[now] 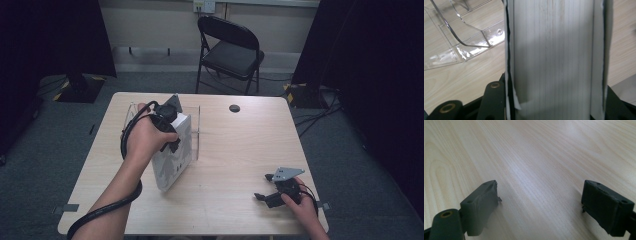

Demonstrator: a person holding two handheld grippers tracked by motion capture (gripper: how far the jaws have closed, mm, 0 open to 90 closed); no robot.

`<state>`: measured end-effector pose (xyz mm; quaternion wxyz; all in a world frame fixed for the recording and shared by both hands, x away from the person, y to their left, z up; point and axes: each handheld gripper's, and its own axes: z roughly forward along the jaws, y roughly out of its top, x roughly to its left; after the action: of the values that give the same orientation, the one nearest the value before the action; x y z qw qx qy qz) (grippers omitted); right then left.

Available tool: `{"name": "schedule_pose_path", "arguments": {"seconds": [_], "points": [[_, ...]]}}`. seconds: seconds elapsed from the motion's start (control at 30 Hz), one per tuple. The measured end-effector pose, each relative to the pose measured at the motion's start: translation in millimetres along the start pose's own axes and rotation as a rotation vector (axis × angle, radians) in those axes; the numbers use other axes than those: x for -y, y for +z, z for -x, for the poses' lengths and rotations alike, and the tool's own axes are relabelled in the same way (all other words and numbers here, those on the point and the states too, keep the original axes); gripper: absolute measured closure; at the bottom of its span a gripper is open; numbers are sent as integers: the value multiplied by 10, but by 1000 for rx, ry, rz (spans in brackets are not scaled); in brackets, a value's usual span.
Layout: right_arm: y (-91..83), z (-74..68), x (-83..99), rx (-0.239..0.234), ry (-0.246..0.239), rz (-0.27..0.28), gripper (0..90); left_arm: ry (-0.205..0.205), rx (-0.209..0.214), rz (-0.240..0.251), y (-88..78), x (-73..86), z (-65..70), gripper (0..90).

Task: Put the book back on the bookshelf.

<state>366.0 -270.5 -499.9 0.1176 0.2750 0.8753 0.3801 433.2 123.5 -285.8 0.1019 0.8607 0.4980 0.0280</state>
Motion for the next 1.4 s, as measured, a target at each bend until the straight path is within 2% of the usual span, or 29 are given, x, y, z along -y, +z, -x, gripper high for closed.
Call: {"name": "schedule_pose_path", "arguments": {"seconds": [0.23, 0.27, 0.3, 0.37, 0.43, 0.47, 0.63, 1.03, 1.07, 1.2, 1.23, 1.27, 1.37, 1.4], "points": [[0, -2, 0, 1, 3, 0, 130, -19, 0, 10, -4, -36, -2, 531], [1, -2, 0, -1, 3, 1, 130, -59, 12, 16, 3, -36, 18, 531], [1, -1, 0, -2, 3, 1, 129, -23, 1, 13, -3, -48, -6, 531], [1, 0, 0, -1, 0, 0, 130, -38, 4, 15, 3, -63, -19, 531], [0, -1, 0, 0, 1, 0, 130, -30, 2, 16, 10, -77, -44, 531], [0, 0, 0, 0, 1, 0, 130, -44, -4, 18, 14, -79, -37, 531], [2, 0, 0, -2, 1, 2, 129, -36, -18, 16, 47, -111, -25, 531], [1, -2, 0, -1, 4, 2, 129, -56, -9, 21, 71, -171, -55, 531], [1, -2, 0, 0, 4, 1, 130, -110, -13, 24, 78, -176, -25, 532], [1, -1, -1, 1, 3, 1, 129, -124, -6, 18, 75, -190, -32, 532], [1, -1, -1, 1, 3, 1, 129, -121, -14, 29, 77, -197, -40, 532], [0, -2, -1, 1, 4, 1, 129, -78, -14, 29, 71, -206, -70, 532], [2, -1, 0, -2, 3, 2, 130, -79, -14, 28, 64, -225, -77, 531], [2, -1, 0, -2, 3, 2, 129, -128, -15, 30, 66, -226, -50, 531]]}}
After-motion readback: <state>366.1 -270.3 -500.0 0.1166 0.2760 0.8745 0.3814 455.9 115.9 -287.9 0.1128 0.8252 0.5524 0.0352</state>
